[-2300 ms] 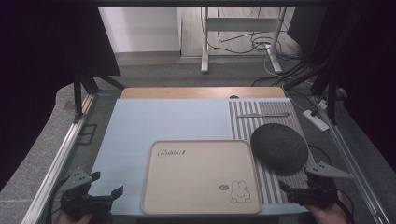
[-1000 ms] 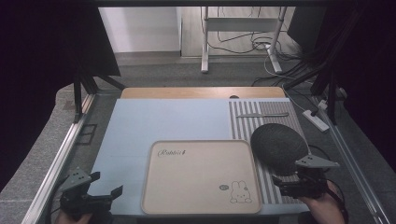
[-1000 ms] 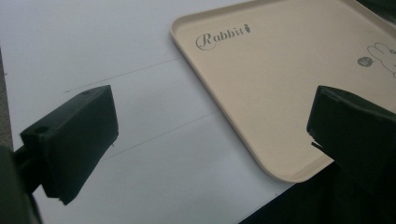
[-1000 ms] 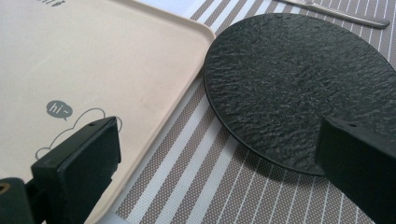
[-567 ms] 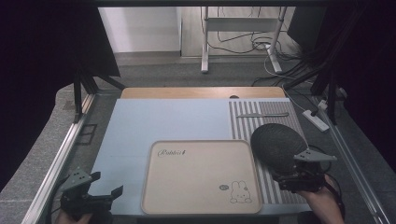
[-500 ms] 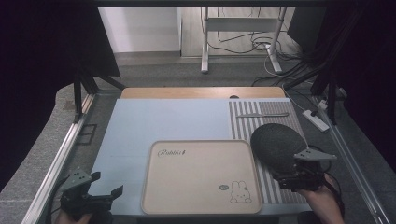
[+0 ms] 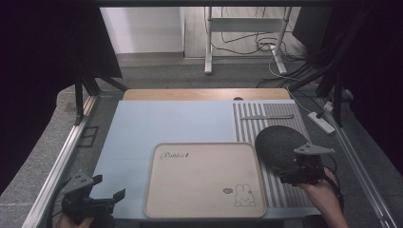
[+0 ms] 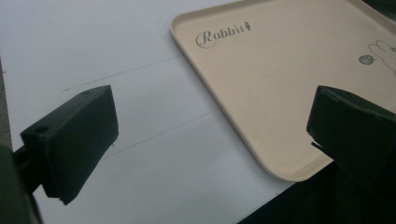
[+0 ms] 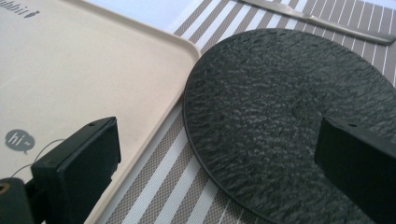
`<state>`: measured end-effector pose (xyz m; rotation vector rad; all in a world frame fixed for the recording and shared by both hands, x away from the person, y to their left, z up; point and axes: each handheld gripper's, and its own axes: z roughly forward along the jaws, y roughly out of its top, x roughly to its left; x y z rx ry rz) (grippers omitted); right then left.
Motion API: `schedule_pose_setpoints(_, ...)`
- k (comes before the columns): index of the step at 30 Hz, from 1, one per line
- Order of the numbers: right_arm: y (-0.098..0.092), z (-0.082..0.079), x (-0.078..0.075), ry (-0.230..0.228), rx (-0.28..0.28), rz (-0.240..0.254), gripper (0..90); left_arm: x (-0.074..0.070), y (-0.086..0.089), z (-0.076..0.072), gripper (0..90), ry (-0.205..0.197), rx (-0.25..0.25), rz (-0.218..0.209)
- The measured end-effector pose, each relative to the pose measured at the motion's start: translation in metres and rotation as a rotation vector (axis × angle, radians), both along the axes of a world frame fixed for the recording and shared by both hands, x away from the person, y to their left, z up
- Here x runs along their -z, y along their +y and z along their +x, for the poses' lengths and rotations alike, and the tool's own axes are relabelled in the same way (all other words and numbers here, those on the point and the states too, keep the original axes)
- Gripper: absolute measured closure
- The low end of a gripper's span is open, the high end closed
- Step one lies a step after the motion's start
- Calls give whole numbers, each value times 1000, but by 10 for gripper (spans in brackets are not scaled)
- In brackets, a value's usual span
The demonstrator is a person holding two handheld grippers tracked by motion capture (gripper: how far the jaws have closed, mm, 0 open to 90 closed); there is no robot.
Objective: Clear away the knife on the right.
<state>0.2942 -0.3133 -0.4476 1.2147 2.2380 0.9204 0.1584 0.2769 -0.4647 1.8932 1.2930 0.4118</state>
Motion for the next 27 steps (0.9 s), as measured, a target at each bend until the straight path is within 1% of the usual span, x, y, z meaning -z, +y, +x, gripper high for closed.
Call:
schedule_pose_setpoints(2,0,3,0,-3,1,1,8,0,0,0,21,0,0,-1)
schedule_pose_setpoints(5,0,7,1,-16,6,18,8,0,0,0,21,0,0,0)
schedule_pose_setpoints(9,-1,15,2,-13,8,31,9,0,0,0,21,-1,3,3)
schedule_pose_setpoints(11,-2,20,3,-3,12,32,9,0,0,0,21,-1,3,4)
schedule_pose_setpoints(14,-3,27,4,1,18,47,9,0,0,0,22,-1,3,3)
schedule_pose_setpoints(17,-3,34,5,-2,35,60,9,0,0,0,22,0,3,3)
schedule_pose_setpoints(19,-3,38,6,9,46,68,8,0,0,0,22,0,3,4)
schedule_pose_setpoints(27,-5,56,10,19,73,31,8,0,0,1,22,0,4,1)
